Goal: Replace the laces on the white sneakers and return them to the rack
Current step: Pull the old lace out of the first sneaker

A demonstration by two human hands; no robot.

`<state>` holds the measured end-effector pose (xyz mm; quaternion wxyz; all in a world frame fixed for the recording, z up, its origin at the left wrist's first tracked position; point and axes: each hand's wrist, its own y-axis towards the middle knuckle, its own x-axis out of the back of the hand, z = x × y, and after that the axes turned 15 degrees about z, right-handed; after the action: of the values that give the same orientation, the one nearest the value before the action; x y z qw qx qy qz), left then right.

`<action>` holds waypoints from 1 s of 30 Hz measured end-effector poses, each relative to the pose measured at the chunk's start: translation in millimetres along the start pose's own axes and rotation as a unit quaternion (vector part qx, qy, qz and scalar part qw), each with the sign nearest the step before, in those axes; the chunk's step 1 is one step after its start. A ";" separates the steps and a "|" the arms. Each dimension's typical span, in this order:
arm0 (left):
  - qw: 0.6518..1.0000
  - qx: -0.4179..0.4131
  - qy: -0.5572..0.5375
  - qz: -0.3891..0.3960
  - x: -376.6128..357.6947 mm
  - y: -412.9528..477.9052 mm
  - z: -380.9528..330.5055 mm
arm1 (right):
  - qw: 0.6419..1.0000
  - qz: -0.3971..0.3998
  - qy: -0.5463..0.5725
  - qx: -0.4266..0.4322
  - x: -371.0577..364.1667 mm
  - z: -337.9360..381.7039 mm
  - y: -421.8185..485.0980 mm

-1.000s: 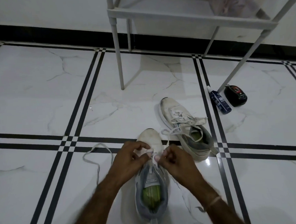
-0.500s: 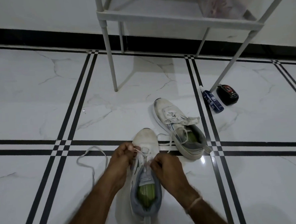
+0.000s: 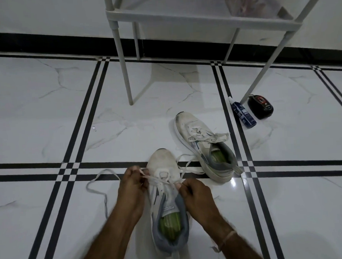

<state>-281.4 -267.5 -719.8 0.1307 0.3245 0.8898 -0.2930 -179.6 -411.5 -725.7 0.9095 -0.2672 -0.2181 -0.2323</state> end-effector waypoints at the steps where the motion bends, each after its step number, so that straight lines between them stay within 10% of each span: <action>1: 0.997 -0.009 0.078 0.024 1.3 -2.5 -0.7 | 1.000 0.000 -0.001 0.001 -0.1 -1.0 0.1; 4: 0.905 -0.087 0.394 0.139 7.4 -10.0 5.6 | 1.000 0.010 0.004 -0.006 -1.5 -3.6 1.9; 9: 0.772 -0.175 0.594 0.144 18.0 4.7 14.9 | 1.000 0.018 0.012 -0.010 -2.3 -5.5 1.8; 12: 0.977 -0.085 0.196 0.011 8.2 6.7 7.8 | 1.000 0.011 0.018 -0.009 0.4 -4.6 -0.5; 15: 0.985 0.000 -0.169 -0.040 17.1 4.9 -10.2 | 0.999 0.006 0.030 -0.016 1.0 -7.1 -0.3; 17: 0.994 -0.029 0.109 -0.007 16.5 -1.4 -10.3 | 0.999 0.007 0.032 -0.021 1.1 -7.4 0.0; 19: 0.909 -0.096 0.395 0.090 15.1 -7.8 3.7 | 0.999 0.014 0.033 -0.024 0.9 -6.8 1.1; 23: 0.799 -0.139 0.569 0.132 14.3 -0.2 23.2 | 0.999 0.024 0.032 -0.032 0.7 -4.3 0.4; 25: 0.871 -0.119 0.471 0.076 8.5 3.6 19.1 | 0.999 0.028 0.031 -0.032 2.4 -2.6 -2.0; 27: 0.994 -0.043 0.104 0.001 5.9 9.6 5.0 | 0.999 0.021 0.033 -0.031 4.4 -2.2 -3.0; 30: 0.981 -0.013 -0.195 -0.018 7.6 3.5 -19.0 | 0.998 0.006 0.051 -0.034 4.4 -2.0 -1.8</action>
<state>-285.6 -250.0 -709.4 0.3003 0.2435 0.8567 -0.3415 -176.5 -415.3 -724.3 0.9111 -0.2872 -0.1617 -0.2477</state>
